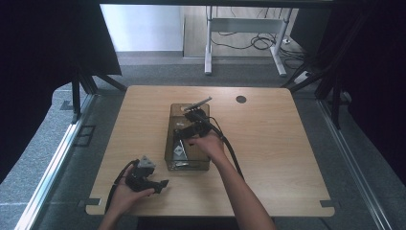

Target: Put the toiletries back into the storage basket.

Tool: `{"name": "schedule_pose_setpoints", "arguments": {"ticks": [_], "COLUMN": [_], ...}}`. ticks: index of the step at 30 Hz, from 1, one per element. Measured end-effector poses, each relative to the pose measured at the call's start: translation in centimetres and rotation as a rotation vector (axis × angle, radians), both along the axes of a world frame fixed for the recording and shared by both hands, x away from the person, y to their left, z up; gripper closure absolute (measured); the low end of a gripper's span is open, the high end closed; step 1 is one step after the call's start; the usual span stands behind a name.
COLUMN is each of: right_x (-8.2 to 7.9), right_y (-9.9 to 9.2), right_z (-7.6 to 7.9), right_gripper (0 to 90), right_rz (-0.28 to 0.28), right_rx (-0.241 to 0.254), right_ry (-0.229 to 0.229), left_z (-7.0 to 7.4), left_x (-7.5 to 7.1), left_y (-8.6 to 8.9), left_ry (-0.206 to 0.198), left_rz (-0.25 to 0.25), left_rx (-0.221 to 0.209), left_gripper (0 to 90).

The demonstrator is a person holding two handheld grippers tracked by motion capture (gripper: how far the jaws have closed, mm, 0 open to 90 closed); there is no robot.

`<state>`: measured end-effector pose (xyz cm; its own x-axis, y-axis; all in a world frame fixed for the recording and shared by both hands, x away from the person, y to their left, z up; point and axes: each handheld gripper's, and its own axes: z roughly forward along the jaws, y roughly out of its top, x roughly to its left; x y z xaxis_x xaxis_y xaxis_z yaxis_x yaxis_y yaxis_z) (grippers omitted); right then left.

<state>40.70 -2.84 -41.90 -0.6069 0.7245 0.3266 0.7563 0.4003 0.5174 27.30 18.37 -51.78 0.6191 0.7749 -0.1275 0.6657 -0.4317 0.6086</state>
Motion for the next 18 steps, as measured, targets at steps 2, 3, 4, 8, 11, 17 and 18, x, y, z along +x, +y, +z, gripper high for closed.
{"name": "schedule_pose_setpoints", "arguments": {"ticks": [2,3,4,8,11,17,18], "right_x": [-0.7,-1.1,-1.5,-3.0,-4.4,-8.1,-8.6], "right_y": [-0.7,-1.2,-1.7,-3.9,-5.9,-10.8,-11.7], "right_z": [0.2,0.3,0.3,0.4,0.5,0.0,-0.2], "right_gripper": [37.0,37.1,37.0,36.9,36.9,36.8,36.8], "right_rz": [0.047,0.066,0.08,0.097,0.107,0.095,0.085], "right_rx": [-0.023,-0.029,-0.032,-0.009,0.017,0.033,0.024], "right_ry": [-0.041,-0.069,-0.089,-0.13,-0.171,-0.251,-0.262], "left_z": [0.0,-0.1,-0.1,-0.1,0.0,0.1,0.1], "left_x": [0.0,0.1,0.1,0.2,0.1,0.0,0.0], "left_y": [0.1,0.2,0.3,0.7,0.9,1.4,1.5], "left_ry": [0.003,0.002,0.004,0.002,-0.001,-0.009,-0.01], "left_rz": [0.007,0.009,0.013,0.027,0.046,0.063,0.064], "left_rx": [0.001,0.003,0.006,0.019,0.019,0.026,0.031], "left_gripper": [23.8,23.8,23.8,23.8,23.8,23.8,23.8]}}
